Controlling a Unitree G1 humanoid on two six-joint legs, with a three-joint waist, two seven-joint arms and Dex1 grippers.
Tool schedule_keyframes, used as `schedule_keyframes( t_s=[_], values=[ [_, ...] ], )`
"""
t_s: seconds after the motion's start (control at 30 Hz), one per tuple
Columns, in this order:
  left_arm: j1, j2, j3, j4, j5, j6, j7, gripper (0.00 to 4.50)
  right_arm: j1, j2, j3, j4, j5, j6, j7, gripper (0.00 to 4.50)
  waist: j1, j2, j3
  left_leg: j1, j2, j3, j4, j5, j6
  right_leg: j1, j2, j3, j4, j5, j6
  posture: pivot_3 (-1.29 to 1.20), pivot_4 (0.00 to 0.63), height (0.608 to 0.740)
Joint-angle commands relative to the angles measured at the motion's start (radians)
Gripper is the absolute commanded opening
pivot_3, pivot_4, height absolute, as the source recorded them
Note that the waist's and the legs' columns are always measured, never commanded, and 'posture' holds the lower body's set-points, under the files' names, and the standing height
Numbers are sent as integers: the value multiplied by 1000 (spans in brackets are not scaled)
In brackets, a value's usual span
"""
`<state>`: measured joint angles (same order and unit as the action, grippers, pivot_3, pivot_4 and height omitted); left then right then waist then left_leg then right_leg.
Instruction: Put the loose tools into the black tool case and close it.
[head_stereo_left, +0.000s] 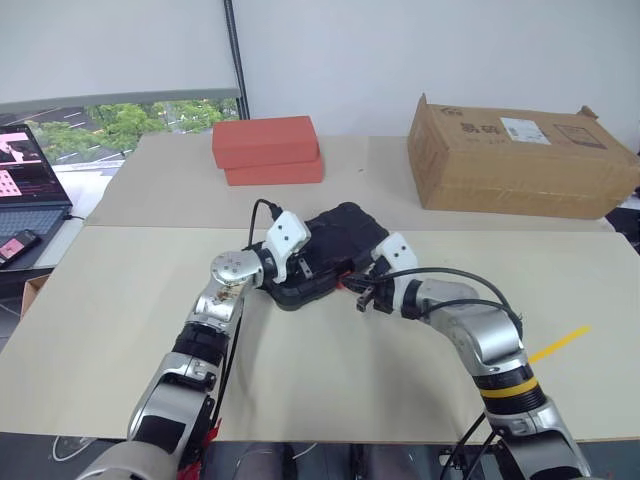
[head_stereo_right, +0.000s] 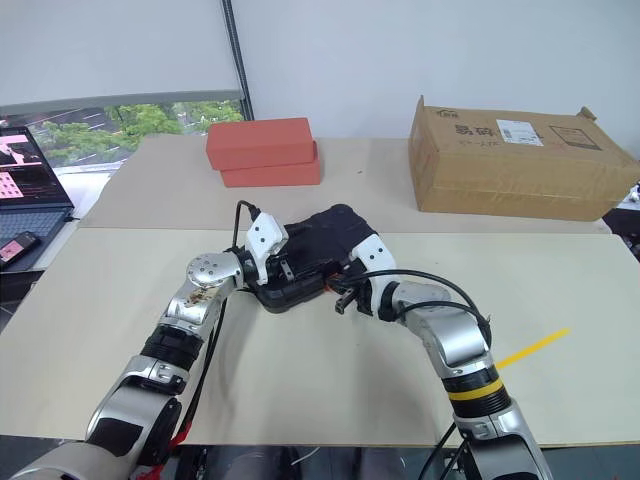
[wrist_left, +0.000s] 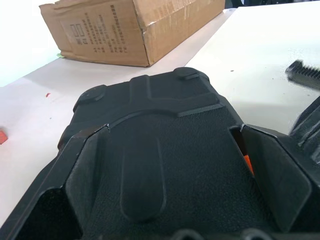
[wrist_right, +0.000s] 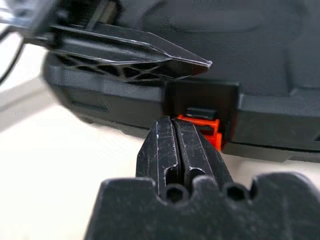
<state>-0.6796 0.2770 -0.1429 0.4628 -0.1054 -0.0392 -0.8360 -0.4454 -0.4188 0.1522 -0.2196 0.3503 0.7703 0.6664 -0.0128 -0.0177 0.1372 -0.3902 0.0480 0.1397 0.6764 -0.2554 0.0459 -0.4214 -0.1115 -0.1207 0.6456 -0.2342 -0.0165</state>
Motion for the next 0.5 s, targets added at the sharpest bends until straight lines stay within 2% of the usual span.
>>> schedule_keyframes(
  t_s=[0.03, 0.23, 0.5],
  values=[
    [30, 12, -11, 32, 19, 32, -2, 4500, 33, -52, -34, -89, 50, 24, 44, 17, 0, 0, 0, 0, 0, 0, 0, 0, 0, 0, 0, 0, 0, 0, 0, 0, 150, 711],
    [16, 5, -16, 53, 22, 25, -5, 4500, 47, -42, 5, 0, -22, -19, -11, 17, -1, 0, 0, 1, 0, 0, 0, 0, 0, 0, 0, 0, 0, -3, 5, 0, 150, 711],
    [16, 10, -17, 55, 23, 23, -11, 4500, -11, 52, 0, 95, -58, -79, -59, 17, 0, 0, 0, 0, 0, 0, 0, 0, 0, 0, 0, 0, 0, -3, 4, 0, 150, 711]
  ],
)
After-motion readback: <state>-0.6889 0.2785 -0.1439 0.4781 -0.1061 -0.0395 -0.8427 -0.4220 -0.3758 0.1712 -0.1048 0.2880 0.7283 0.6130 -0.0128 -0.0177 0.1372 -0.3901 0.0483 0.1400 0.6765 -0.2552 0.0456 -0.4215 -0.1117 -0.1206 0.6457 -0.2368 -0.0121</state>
